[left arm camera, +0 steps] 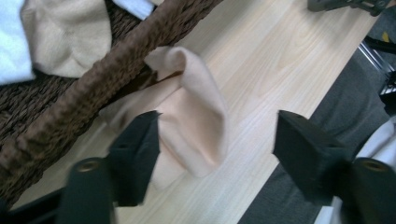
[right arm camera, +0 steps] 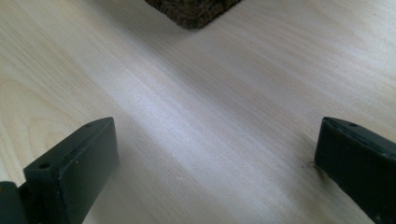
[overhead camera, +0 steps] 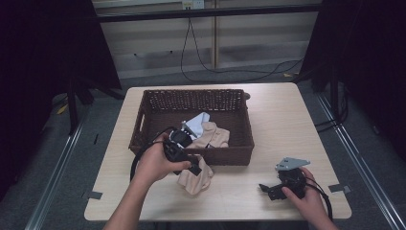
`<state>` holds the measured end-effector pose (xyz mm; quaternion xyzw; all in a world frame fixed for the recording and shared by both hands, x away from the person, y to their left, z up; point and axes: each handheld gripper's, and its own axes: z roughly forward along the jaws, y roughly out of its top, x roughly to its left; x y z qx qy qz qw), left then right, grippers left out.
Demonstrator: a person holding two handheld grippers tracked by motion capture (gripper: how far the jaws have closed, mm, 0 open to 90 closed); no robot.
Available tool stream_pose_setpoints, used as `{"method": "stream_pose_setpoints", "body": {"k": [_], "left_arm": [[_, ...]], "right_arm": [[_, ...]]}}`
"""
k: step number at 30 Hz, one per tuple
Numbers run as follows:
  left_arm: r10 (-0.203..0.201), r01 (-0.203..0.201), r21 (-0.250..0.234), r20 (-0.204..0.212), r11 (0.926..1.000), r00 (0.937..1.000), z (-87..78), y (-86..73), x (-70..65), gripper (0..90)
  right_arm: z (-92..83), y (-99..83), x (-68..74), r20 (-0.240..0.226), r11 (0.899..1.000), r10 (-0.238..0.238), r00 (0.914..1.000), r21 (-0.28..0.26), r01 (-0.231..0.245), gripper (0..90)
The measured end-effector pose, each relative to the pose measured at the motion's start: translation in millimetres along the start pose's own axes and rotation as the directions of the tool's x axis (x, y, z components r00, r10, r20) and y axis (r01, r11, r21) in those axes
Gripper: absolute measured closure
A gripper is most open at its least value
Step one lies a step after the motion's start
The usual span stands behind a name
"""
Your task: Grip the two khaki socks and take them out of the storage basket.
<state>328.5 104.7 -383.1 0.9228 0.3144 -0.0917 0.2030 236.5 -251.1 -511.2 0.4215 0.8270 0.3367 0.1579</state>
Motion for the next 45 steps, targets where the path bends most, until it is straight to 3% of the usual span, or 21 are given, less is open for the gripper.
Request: {"method": "stream_pose_setpoints", "body": {"k": [4, 8, 10, 12, 18, 27, 36, 43, 45], "left_arm": [[0.015, -0.015, -0.024, -0.016, 0.9996, 0.9998, 1.7, -8.8, 4.3, 14.6], [0.036, -0.037, -0.026, -0.039, 0.999, 0.9986, 2.4, -14.9, 6.3, 8.5], [0.073, -0.074, -0.015, -0.038, 0.9972, 0.9966, 2.2, -20.4, 8.1, 8.1], [0.073, -0.074, -0.027, -0.043, 0.9969, 0.9964, 2.1, -26.6, 10.9, 5.3], [0.081, -0.082, -0.03, -0.038, 0.9961, 0.996, 2.3, -41.1, 16.5, 3.7], [0.101, -0.101, -0.072, -0.007, 0.9922, 0.9949, 10.0, -67.5, 26.3, 3.0], [0.088, -0.089, -0.106, -0.013, 0.9904, 0.996, 20.2, -90.5, 37.8, 3.0], [0.094, -0.095, -0.138, -0.011, 0.9858, 0.9955, 29.4, -107.5, 47.2, 3.0], [0.114, -0.116, -0.147, -0.023, 0.9823, 0.9932, 31.4, -111.4, 50.8, 3.0]], "right_arm": [[0.0, 0.0, 0.1, -0.001, 1.0, 0.001, 1.0, 0.0, -0.001, 0.0], [0.0, 0.0, 0.1, -0.001, 1.0, 0.001, 1.0, 0.0, -0.001, 0.0], [0.0, 0.0, 0.0, 0.0, 1.0, 0.0, 1.0, 0.0, 0.0, 0.0], [0.0, 0.0, 0.0, 0.0, 1.0, 0.0, 1.0, 0.0, 0.0, 0.0], [0.0, 0.0, 0.0, 0.0, 1.0, 0.0, 1.0, 0.0, 0.0, 0.0], [0.0, 0.0, 0.0, 0.0, 1.0, 0.0, 1.0, 0.0, 0.0, 0.0], [0.0, 0.0, 0.0, 0.0, 1.0, 0.0, 1.0, 0.0, 0.0, 0.0], [0.0, 0.0, 0.0, 0.0, 1.0, 0.001, 1.0, 0.0, -0.001, 0.0], [0.0, 0.0, 0.0, 0.0, 1.0, 0.0, 1.0, 0.0, 0.0, 0.0]]}}
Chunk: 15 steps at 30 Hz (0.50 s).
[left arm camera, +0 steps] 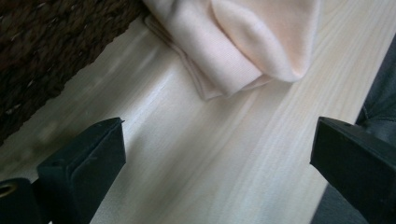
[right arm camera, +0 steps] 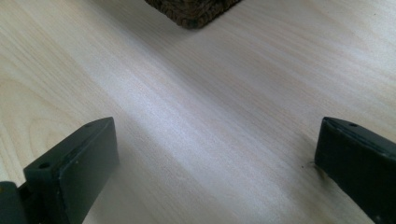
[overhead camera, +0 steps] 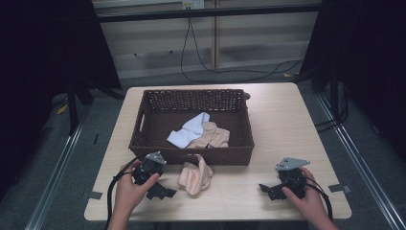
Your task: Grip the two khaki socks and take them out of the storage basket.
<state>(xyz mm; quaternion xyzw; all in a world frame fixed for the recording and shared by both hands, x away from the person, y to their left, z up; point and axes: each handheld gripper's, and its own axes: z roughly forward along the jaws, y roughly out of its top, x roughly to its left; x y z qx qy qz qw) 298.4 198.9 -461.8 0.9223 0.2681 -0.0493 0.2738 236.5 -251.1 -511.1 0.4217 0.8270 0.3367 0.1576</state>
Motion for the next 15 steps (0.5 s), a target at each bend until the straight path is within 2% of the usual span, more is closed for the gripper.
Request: {"method": "stream_pose_setpoints", "body": {"k": [1, 3, 7, 8, 9, 10, 13, 14, 15], "left_arm": [[-0.017, 0.017, -0.009, 0.003, 0.9998, 0.9999, 1.6, -2.8, 0.5, 3.0], [-0.007, 0.007, -0.007, 0.001, 0.9999, 1.0, 2.8, -5.2, 2.5, 3.0], [-0.024, 0.024, -0.016, -0.01, 0.9996, 0.9997, 11.5, -15.0, 6.3, 3.0], [-0.005, 0.004, -0.021, -0.025, 0.9998, 0.9997, 14.7, -19.1, 8.2, 2.5], [-0.005, 0.004, -0.021, -0.025, 0.9998, 0.9997, 14.7, -19.1, 8.2, 1.0], [-0.006, 0.004, -0.043, -0.031, 0.999, 0.9995, 15.3, -21.2, 8.5, 1.4], [0.003, -0.006, -0.047, -0.044, 0.9989, 0.999, 15.9, -22.0, 7.3, 1.5], [0.016, -0.02, -0.057, -0.061, 0.9982, 0.998, 17.1, -23.1, 6.1, 1.2], [0.013, -0.018, -0.062, -0.071, 0.9979, 0.9974, 18.0, -24.1, 4.6, 1.2]], "right_arm": [[0.0, 0.0, 0.0, 0.0, 1.0, -0.001, 1.0, -0.001, 0.001, 0.0], [0.0, 0.0, 0.0, 0.0, 1.0, 0.0, 1.0, 0.0, 0.0, 0.0], [0.0, 0.0, 0.0, 0.0, 1.0, 0.0, 1.0, 0.0, 0.0, 0.0], [0.0, 0.0, 0.0, 0.0, 1.0, 0.0, 1.0, 0.0, 0.0, 0.0], [0.0, 0.0, 0.0, 0.0, 1.0, 0.0, 1.0, 0.0, 0.0, 0.0], [0.0, 0.0, 0.0, 0.0, 1.0, 0.0, 1.0, 0.0, 0.0, 0.0], [0.0, 0.0, 0.0, 0.0, 1.0, 0.0, 1.0, 0.0, 0.0, 0.0], [0.1, 0.0, 0.0, 0.0, 1.0, 0.0, 1.0, -0.001, 0.0, 0.0], [0.1, 0.0, 0.0, 0.0, 1.0, 0.0, 1.0, -0.001, 0.0, 0.0]]}}
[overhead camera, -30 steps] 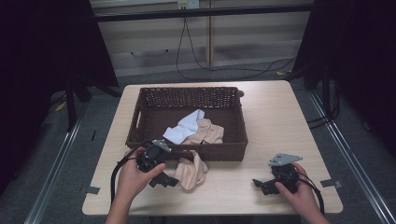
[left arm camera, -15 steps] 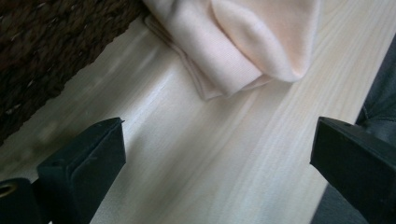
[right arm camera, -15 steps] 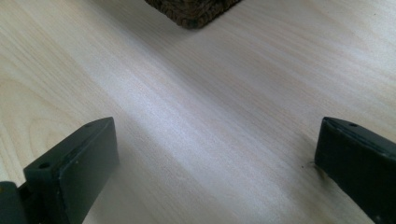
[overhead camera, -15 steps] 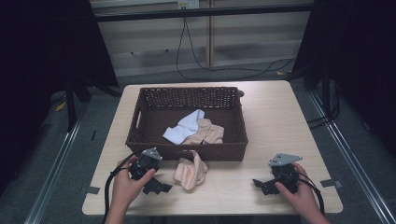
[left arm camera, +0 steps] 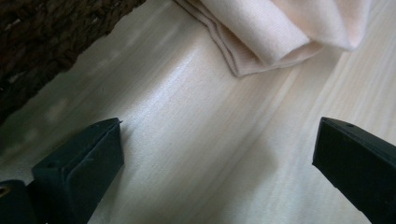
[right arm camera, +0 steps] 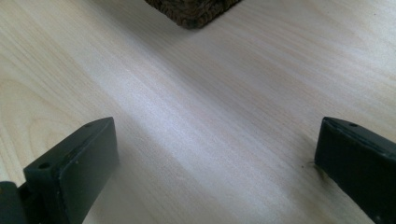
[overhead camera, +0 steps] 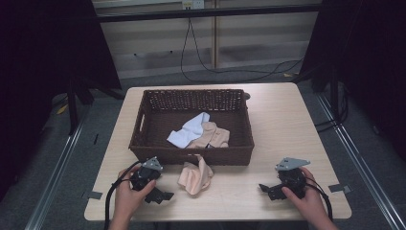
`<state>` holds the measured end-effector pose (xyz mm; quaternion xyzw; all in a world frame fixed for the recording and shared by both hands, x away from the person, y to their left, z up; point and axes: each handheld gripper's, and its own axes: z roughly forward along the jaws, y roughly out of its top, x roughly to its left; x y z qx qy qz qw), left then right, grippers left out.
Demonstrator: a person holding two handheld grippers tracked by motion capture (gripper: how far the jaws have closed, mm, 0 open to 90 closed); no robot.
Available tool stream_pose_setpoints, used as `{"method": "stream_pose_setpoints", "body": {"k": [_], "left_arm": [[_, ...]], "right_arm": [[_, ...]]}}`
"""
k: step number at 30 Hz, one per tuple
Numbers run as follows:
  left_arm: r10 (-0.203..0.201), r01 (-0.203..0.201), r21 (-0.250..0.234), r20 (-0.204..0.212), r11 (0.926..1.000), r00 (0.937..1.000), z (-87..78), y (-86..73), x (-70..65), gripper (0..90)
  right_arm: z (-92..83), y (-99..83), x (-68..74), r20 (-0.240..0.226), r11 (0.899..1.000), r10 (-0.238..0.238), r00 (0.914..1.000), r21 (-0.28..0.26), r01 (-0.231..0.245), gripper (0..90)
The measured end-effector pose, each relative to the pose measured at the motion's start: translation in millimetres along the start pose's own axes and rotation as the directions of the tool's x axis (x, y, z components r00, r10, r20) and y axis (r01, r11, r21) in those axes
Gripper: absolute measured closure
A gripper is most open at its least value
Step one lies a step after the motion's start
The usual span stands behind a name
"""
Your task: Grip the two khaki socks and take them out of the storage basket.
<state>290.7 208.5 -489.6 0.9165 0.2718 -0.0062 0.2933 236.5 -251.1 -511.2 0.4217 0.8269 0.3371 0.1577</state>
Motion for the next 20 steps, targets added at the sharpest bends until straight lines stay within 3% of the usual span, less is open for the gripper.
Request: {"method": "stream_pose_setpoints", "body": {"k": [1, 3, 5, 8, 12, 13, 14, 20], "left_arm": [[0.039, -0.039, -0.015, -0.024, 0.9991, 0.9989, 1.7, -2.4, -0.9, 0.3], [0.063, -0.065, -0.029, -0.057, 0.9975, 0.9964, 2.8, -5.4, -2.0, 0.1], [0.069, -0.075, -0.072, -0.084, 0.9946, 0.994, 5.6, -9.8, -5.1, 0.0], [0.083, -0.092, -0.075, -0.113, 0.993, 0.9902, 6.2, -12.2, -7.4, 0.0], [0.06, -0.077, -0.136, -0.124, 0.9877, 0.9905, 7.5, -17.8, -7.4, 0.0], [0.043, -0.069, -0.181, -0.145, 0.981, 0.9885, 9.1, -21.5, -7.8, 0.0], [0.04, -0.072, -0.195, -0.163, 0.9782, 0.9859, 9.3, -23.4, -7.8, 0.0], [0.038, -0.07, -0.194, -0.164, 0.9786, 0.9858, 9.1, -23.3, -7.7, 0.0]], "right_arm": [[0.0, 0.0, -0.1, 0.0, 1.0, -0.001, 1.0, 0.0, 0.001, 0.0], [-0.1, 0.0, 0.0, 0.0, 1.0, 0.0, 1.0, 0.001, 0.0, 0.0], [0.0, 0.0, 0.0, 0.0, 1.0, 0.0, 1.0, 0.001, 0.0, 0.0], [0.0, 0.0, -0.1, 0.0, 1.0, -0.001, 1.0, 0.0, 0.001, 0.0], [0.0, 0.0, -0.1, 0.0, 1.0, -0.001, 1.0, 0.0, 0.001, 0.0], [-0.1, 0.0, 0.0, 0.0, 1.0, 0.0, 1.0, 0.001, 0.0, 0.0], [0.0, 0.0, 0.0, 0.0, 1.0, 0.0, 1.0, 0.0, 0.0, 0.0], [-0.1, 0.0, 0.0, 0.0, 1.0, -0.001, 1.0, 0.0, 0.001, 0.0]]}}
